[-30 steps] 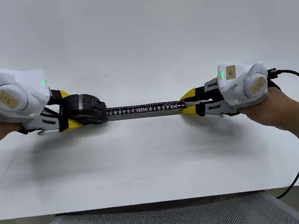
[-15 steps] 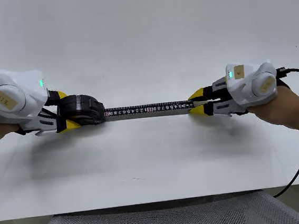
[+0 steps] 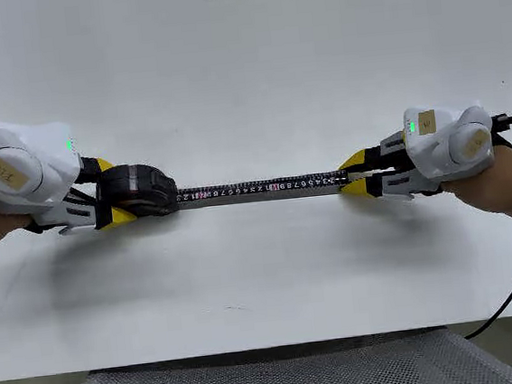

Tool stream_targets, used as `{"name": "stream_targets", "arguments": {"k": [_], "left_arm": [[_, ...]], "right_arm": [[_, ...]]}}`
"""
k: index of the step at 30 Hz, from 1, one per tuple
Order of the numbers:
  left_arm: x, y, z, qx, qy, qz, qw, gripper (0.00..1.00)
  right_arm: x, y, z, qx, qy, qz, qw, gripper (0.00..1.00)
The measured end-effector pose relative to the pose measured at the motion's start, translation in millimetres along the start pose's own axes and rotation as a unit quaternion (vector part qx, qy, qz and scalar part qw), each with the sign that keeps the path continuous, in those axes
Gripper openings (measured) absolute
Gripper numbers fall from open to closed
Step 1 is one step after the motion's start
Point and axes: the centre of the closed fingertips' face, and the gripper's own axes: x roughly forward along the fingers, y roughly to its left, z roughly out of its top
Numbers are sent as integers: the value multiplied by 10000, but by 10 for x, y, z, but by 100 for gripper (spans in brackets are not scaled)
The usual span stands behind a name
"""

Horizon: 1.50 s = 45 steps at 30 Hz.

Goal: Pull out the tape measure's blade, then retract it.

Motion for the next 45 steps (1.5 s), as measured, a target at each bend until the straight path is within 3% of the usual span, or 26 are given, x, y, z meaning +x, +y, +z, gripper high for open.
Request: {"name": "stream_targets", "arguments": {"k": [20,29,45], "left_arm": [[-12,-1,-6,72,45,19,10000,28],[-9,1,-2,15,59,55,10000,28],[-4,0,-7,-105,165,132,9997,29]], "right_arm": [[-94,6,-88,19,96,-2,10000,8],[-97,-2,-108,196,48,0,9998,9],[-92,-11,-111,-2,308,55,9995,10]]}}
